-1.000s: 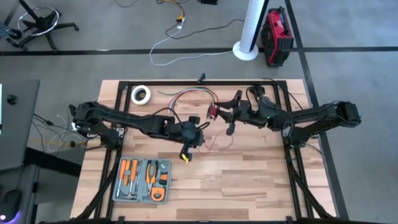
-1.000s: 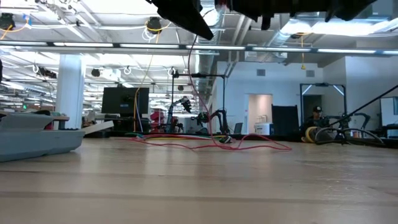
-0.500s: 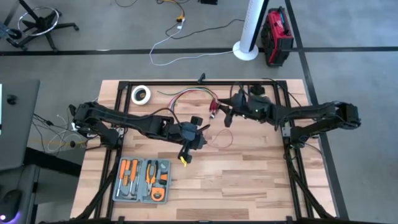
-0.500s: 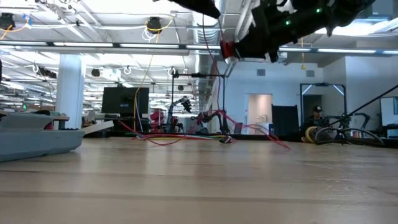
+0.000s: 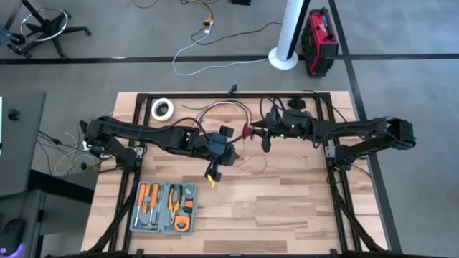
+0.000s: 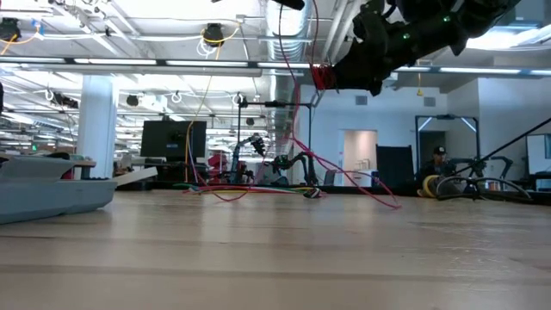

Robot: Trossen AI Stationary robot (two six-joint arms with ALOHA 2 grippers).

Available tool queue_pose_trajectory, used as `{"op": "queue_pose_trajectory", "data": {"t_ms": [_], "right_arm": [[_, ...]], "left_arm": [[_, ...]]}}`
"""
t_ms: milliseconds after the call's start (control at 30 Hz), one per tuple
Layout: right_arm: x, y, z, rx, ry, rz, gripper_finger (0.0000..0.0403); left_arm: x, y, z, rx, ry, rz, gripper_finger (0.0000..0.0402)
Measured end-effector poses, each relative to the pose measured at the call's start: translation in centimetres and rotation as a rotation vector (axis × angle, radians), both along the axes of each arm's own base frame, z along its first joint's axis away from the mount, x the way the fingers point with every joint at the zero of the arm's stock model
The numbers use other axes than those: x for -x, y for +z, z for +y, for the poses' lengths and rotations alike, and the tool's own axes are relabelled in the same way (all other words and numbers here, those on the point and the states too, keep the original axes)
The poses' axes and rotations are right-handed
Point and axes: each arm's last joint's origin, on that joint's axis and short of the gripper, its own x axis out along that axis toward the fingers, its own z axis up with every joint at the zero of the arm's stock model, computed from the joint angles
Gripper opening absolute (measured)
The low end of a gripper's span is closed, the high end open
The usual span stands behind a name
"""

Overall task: Coil cords
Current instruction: Coil the red wire on the black spool

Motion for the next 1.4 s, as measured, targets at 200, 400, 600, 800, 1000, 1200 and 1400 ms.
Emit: {"op": "queue_pose_trajectory", "data": {"t_ms": [200,400,600,800,1000,1200,1400], "right_arm": [[0.0,-0.3,0.7,-0.023,0.119,0.026,0.0108],[-0.3,-0.3,2.2,-0.019,0.27,0.03,0.0108],[-0.6,0.0,4.5,0.006,0.396,-0.006,0.0108],[-0.8,0.9,6.6,0.045,0.575,-0.098,0.0108],[-0.9,1.9,8.3,0.086,0.707,-0.212,0.0108],[-0.9,3.0,8.6,0.127,0.742,-0.334,0.0108],[-0.8,4.5,8.5,0.18,0.729,-0.49,0.0108]], "left_arm": [[0.1,1.5,0.4,-0.089,0.024,-0.023,0.0],[0.0,2.8,1.8,-0.12,0.055,-0.051,0.0],[-0.1,2.8,3.9,-0.12,0.099,-0.045,0.0],[-0.1,2.7,5.4,-0.092,0.112,-0.041,0.0],[-0.1,2.7,6.5,-0.029,0.1,-0.048,0.0],[-0.1,2.6,6.7,0.031,0.102,-0.053,0.0],[-0.2,-0.2,6.6,0.083,0.123,0.004,0.0]]}}
